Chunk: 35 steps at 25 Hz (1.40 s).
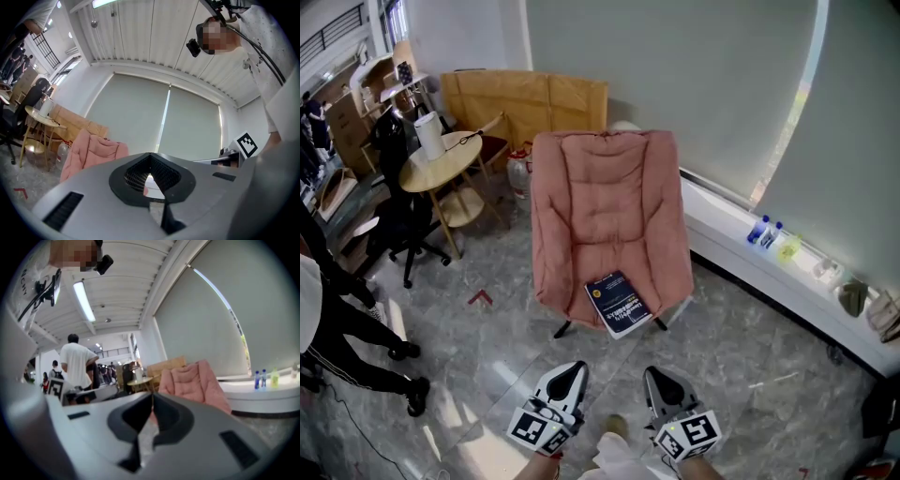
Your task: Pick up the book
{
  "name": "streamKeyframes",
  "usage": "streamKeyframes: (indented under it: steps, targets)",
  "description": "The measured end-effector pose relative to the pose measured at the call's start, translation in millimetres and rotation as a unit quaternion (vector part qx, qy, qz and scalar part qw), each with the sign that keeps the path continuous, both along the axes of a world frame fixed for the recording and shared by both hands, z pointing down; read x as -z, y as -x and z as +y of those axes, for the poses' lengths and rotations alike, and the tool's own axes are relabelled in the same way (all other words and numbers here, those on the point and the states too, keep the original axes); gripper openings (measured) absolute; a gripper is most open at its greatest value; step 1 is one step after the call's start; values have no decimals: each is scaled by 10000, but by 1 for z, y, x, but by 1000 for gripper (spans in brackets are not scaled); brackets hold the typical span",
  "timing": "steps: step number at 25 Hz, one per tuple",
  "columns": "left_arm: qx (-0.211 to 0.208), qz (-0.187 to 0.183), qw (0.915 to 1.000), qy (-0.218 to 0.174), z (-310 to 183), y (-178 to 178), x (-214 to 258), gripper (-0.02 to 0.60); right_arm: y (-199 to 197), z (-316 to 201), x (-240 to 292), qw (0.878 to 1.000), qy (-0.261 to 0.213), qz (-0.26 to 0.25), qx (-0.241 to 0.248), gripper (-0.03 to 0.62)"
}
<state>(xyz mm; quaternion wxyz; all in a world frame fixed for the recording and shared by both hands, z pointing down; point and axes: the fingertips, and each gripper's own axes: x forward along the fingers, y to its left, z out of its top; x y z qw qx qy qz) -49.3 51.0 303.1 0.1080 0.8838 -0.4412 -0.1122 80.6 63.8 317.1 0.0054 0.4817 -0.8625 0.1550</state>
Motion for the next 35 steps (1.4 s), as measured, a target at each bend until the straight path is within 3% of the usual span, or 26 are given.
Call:
streamKeyframes:
  steps: [10, 22, 31, 35]
  targets:
    - [202, -39, 9998, 63, -41, -9, -15, 9, -4, -43, -26, 9994, 284, -50, 206, 14]
    - [299, -133, 9992, 219, -70, -10, -65, 9, 9, -82, -84, 9956, 769, -285, 463, 18]
    - [329, -50, 9993, 171, -99, -14, -121, 9, 0, -109, -154, 9934, 1074, -328, 243, 101]
    - [306, -76, 9993, 215, -108, -13, -153, 9, 9, -114, -192, 9934, 1099, -108, 304, 187]
